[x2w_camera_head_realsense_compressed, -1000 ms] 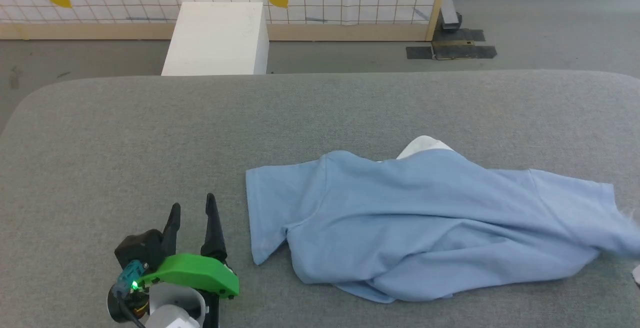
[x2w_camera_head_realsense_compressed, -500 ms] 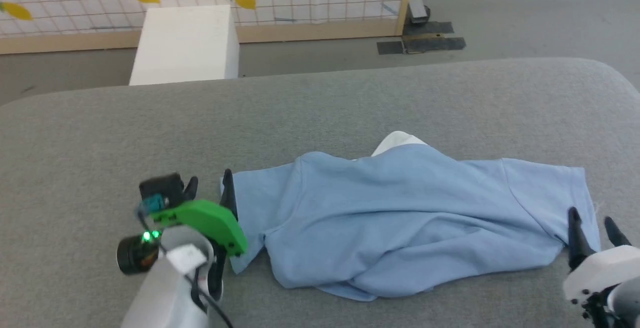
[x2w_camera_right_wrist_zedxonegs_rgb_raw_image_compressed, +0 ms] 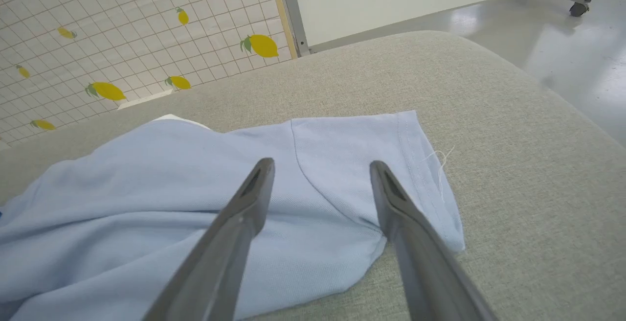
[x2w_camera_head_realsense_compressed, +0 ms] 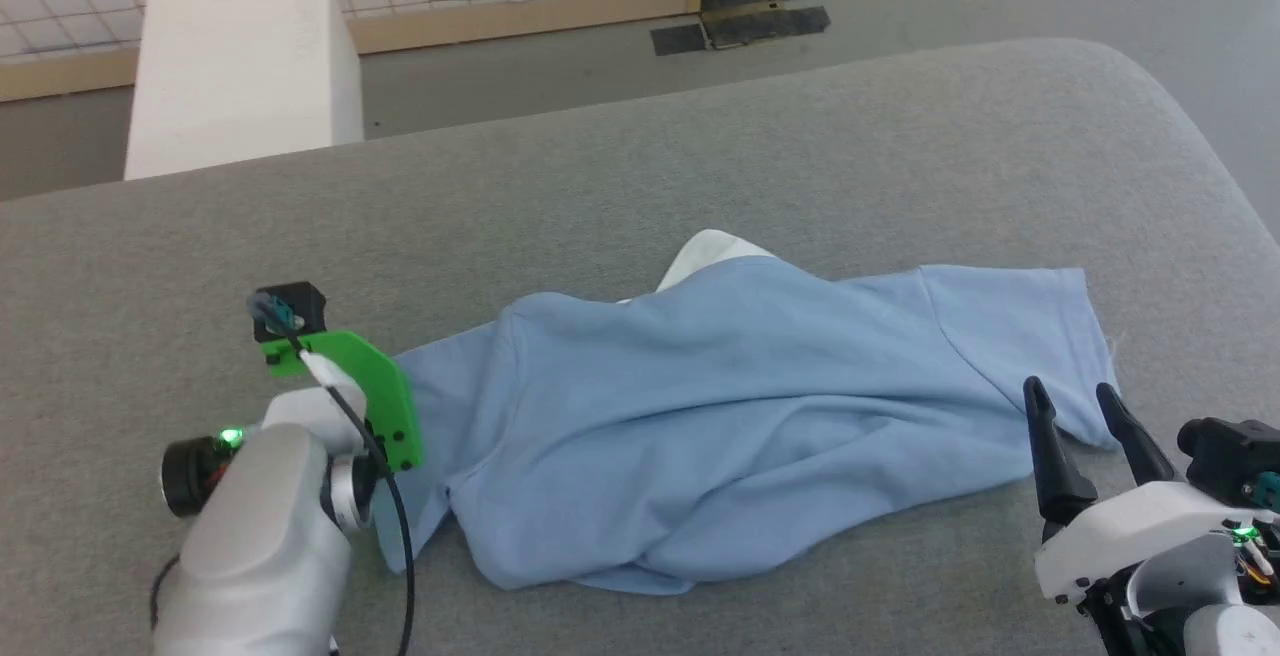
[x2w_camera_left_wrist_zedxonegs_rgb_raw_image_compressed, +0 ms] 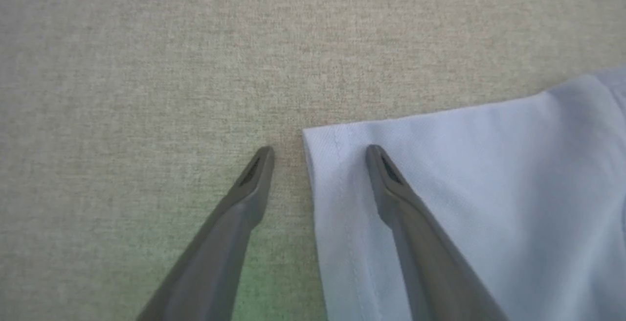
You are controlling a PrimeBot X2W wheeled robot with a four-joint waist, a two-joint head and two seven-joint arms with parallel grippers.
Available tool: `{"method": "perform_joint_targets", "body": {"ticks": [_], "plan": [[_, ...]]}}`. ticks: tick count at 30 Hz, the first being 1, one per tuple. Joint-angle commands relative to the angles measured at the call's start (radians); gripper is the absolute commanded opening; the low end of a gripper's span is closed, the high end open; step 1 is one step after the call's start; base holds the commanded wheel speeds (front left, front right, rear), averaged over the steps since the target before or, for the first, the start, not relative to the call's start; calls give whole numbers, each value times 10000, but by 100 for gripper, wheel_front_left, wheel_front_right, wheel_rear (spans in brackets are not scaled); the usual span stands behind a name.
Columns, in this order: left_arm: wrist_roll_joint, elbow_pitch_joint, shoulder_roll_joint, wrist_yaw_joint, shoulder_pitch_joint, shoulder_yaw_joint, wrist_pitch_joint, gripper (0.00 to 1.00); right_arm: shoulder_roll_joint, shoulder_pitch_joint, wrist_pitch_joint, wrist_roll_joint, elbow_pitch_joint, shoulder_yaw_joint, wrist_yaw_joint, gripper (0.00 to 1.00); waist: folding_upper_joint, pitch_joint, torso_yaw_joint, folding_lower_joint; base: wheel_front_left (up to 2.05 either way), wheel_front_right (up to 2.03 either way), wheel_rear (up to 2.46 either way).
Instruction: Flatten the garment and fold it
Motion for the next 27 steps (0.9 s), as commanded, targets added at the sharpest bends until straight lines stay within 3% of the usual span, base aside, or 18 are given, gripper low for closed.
{"method": "perform_joint_targets", "body": {"ticks": [1, 6, 7, 8, 9, 14, 21, 27], "plan": [[-100, 160, -16, -140, -95, -73, 377, 100, -3, 81, -109, 68, -2, -3, -15, 100, 0, 215, -272, 0, 0, 0, 0], [-497, 224, -185, -562, 57, -161, 1181, 100, -3, 92, -203, 124, 107, -57, -15, 100, 0, 257, -316, 0, 0, 0, 0], [-575, 220, -216, -682, 118, -204, 1365, 60, -3, 89, -215, 134, 135, -54, -15, 100, 0, 251, -314, 0, 0, 0, 0], [-616, 198, -231, -763, 162, -244, 1483, 45, -3, 83, -220, 135, 157, -51, -15, 100, 0, 242, -307, 0, 0, 0, 0], [-631, 150, -228, -814, 210, -290, 1574, 0, -3, 71, -223, 128, 180, -55, -15, 100, 0, 229, -294, 0, 0, 0, 0], [-578, -297, -139, -827, 435, -299, 1001, 0, -3, -14, -211, 32, 216, -96, -15, 100, 0, 99, -117, 0, 0, 0, 0], [-785, -1218, -252, -460, 1242, 299, -1152, 0, -3, -28, -298, -211, 92, -347, -15, 100, 0, -233, 576, 0, 0, 0, 0], [-1225, -2253, -367, -166, 2641, 935, -2351, 0, -3, -129, -441, -688, 72, -830, -15, 100, 0, -520, 1319, 0, 0, 0, 0]]}}
